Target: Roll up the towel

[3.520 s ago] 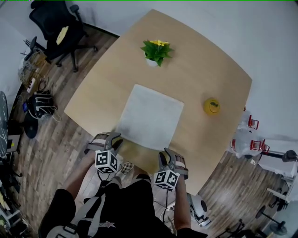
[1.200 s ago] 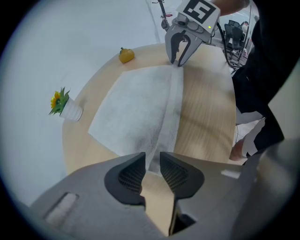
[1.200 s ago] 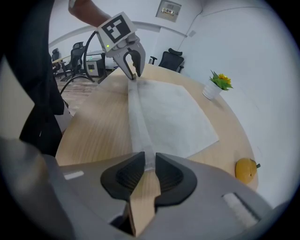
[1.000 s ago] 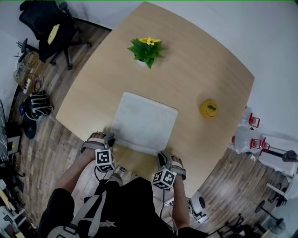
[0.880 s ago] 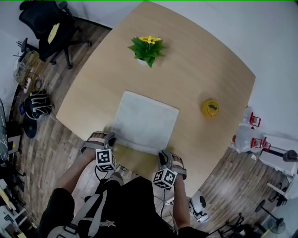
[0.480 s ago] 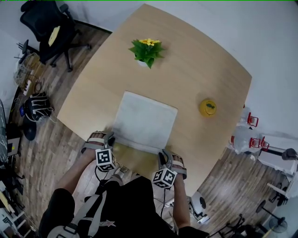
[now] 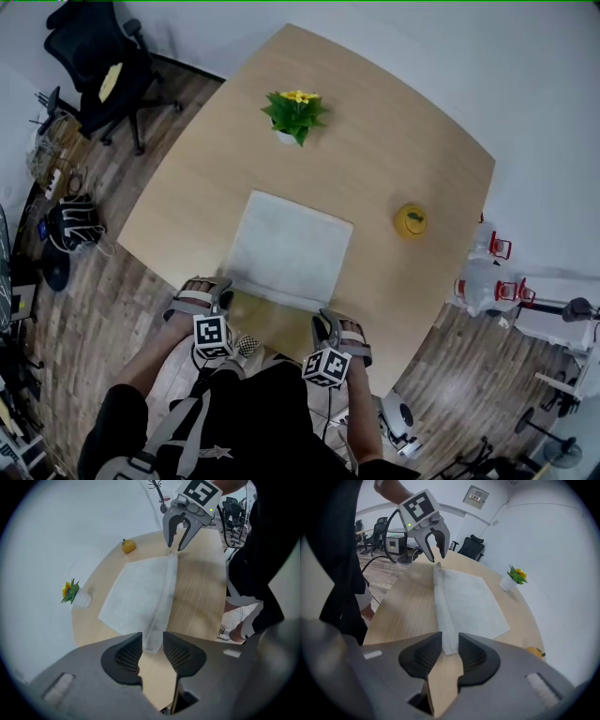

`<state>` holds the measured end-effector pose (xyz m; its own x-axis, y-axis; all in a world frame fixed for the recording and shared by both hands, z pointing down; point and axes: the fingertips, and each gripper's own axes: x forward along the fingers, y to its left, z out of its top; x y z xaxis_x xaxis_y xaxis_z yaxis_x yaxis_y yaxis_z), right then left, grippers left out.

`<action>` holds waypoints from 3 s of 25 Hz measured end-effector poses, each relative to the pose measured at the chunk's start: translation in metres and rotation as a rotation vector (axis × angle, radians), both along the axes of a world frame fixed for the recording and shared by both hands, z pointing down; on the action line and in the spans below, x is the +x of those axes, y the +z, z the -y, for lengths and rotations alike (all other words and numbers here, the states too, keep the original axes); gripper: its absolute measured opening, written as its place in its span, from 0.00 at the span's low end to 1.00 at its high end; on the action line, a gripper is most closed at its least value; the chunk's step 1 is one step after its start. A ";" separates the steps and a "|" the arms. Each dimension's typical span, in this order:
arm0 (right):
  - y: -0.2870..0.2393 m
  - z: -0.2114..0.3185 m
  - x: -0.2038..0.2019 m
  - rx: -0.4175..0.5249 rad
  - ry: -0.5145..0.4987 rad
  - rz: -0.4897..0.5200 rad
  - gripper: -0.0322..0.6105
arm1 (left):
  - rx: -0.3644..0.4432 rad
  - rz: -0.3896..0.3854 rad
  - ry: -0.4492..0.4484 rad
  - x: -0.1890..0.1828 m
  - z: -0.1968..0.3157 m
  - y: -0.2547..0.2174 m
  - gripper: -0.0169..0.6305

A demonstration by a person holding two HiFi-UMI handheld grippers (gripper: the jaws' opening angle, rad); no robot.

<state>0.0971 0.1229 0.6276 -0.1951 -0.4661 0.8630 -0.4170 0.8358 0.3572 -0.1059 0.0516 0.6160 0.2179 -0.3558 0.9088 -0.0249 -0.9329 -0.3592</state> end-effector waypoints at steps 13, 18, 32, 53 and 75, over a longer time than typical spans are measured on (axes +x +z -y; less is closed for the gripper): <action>0.029 0.000 -0.003 -0.056 -0.020 -0.014 0.24 | -0.054 0.075 0.051 -0.006 -0.006 0.038 0.26; 0.037 0.003 -0.003 -0.081 -0.029 -0.025 0.23 | -0.056 0.094 0.065 -0.009 0.001 0.044 0.26; 0.043 0.002 -0.006 -0.120 -0.011 -0.028 0.13 | -0.053 0.081 0.095 -0.007 0.006 0.050 0.10; 0.040 -0.093 -0.030 -0.172 0.049 -0.018 0.09 | -0.108 0.059 0.158 -0.033 -0.084 0.045 0.08; 0.028 -0.097 -0.034 -0.341 0.082 0.061 0.09 | -0.238 0.068 0.152 -0.037 -0.089 0.036 0.08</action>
<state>0.0628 0.2197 0.6557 -0.2245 -0.1695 0.9596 -0.4995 0.8656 0.0360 -0.1430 0.1403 0.6519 0.1877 -0.0987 0.9773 0.1384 -0.9823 -0.1258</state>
